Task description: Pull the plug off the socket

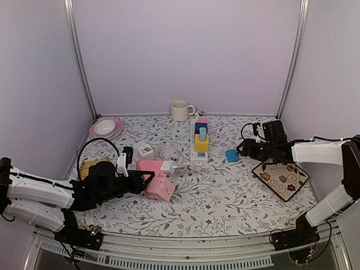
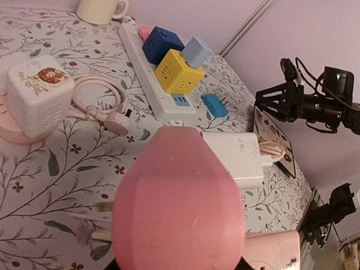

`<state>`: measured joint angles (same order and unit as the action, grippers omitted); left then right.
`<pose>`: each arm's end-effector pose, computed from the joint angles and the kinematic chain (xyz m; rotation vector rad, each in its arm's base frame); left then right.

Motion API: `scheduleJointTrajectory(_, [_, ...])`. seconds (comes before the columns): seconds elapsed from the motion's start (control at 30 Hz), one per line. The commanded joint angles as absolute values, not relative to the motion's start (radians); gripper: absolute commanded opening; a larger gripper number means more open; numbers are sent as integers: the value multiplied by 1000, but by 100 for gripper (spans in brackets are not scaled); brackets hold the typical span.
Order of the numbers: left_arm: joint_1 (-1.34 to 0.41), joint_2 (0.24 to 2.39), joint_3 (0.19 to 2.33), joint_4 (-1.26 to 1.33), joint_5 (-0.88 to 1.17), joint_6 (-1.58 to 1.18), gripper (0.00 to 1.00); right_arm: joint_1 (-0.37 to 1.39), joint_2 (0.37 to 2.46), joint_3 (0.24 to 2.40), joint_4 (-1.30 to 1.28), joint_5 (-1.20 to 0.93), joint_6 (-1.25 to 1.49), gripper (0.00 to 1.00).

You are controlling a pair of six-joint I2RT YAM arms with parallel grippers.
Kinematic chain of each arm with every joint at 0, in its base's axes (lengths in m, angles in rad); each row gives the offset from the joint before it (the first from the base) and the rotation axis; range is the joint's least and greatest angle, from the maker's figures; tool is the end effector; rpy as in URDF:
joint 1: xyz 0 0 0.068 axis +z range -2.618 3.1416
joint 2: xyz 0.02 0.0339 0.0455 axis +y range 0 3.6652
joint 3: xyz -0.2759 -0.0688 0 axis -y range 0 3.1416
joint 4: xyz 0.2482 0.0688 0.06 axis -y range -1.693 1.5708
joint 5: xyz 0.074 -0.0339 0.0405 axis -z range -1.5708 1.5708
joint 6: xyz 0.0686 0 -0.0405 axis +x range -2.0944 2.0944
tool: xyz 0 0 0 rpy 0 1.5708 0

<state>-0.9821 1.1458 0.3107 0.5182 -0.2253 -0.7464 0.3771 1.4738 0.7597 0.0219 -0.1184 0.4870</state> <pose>0.1522 -0.2004 0.1772 0.0721 1.9971 -0.9512 0.3034 0.1289 0.1802 0.0631 2.3256 0.5828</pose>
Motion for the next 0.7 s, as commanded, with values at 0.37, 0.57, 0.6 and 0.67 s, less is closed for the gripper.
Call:
scheduleJointTrajectory(0.37, [-967,1140,355,624,-216,-783,0,544,1214,640,85,-182,586,77])
scheduleJointTrajectory(0.57, [-965,1147,365,629,-212,-783,0,677,1147,610,100,-122,651,78])
scheduleJointTrajectory(0.6, [-965,1149,368,629,-211,-783,0,706,1141,607,101,-105,658,78])
scheduleJointTrajectory(0.67, [-965,1155,378,626,-208,-779,0,753,1137,602,104,-81,677,78])
